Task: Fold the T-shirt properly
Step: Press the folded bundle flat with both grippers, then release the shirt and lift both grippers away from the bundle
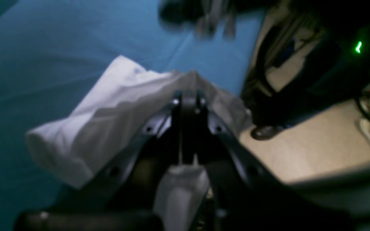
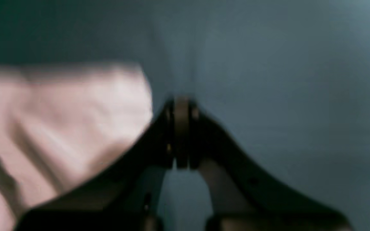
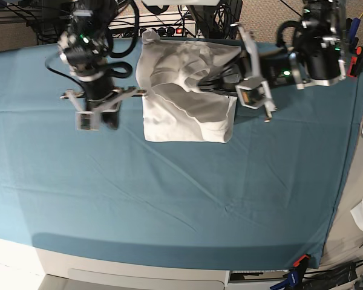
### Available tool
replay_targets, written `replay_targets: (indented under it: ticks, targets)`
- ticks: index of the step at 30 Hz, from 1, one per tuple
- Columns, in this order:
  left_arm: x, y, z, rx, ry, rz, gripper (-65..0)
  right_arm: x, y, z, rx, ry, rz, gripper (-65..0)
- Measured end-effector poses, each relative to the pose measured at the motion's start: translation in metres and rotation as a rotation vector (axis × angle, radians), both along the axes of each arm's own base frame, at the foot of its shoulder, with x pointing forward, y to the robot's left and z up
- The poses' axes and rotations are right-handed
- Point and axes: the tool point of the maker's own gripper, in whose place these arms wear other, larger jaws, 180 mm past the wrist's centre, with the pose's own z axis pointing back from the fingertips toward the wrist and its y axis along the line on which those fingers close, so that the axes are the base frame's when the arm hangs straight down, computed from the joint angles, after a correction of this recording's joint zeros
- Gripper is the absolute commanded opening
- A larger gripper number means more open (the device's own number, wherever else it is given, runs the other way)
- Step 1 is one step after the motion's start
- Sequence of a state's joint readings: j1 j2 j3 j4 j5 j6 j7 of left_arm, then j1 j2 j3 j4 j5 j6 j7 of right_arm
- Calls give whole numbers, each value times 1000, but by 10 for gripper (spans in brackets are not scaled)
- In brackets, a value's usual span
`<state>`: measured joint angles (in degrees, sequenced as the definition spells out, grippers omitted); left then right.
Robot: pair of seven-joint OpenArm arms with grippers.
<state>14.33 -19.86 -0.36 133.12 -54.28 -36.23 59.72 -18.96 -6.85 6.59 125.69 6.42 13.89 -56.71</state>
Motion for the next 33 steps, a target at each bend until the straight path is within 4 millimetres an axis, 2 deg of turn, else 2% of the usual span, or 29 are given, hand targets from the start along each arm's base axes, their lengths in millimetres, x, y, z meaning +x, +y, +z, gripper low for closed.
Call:
replay_targets:
  ticks: [3, 7, 12, 15, 19, 23, 28, 33]
  targets:
    - [2, -16, -10, 35, 4, 20, -650, 1, 2, -14, 6, 34, 9, -650]
    - [1, -39, -15, 63, -10, 26, -650, 6, 7, -12, 9, 17, 25, -650]
    - [-2, -58, -23, 98, -18, 27, -650, 6, 8, -12, 10, 17, 28, -650]
    - [1, -64, -39, 137, 10, 43, -650, 6, 8, -12, 10, 16, 27, -650]
    - [18, -64, -66, 212, 54, 109, -650, 7, 11, -11, 21, 13, 36, -650]
    - [31, -59, -79, 267, 64, 154, -650, 7, 36, -9, 44, 2, 117, -650]
    - [24, -50, -94, 348, 96, 158, -650, 8, 64, -6, 27, -12, 201, -650]
    - [10, -39, -111, 411, 144, 146, -650, 8, 74, -6, -12, -19, 239, -650]
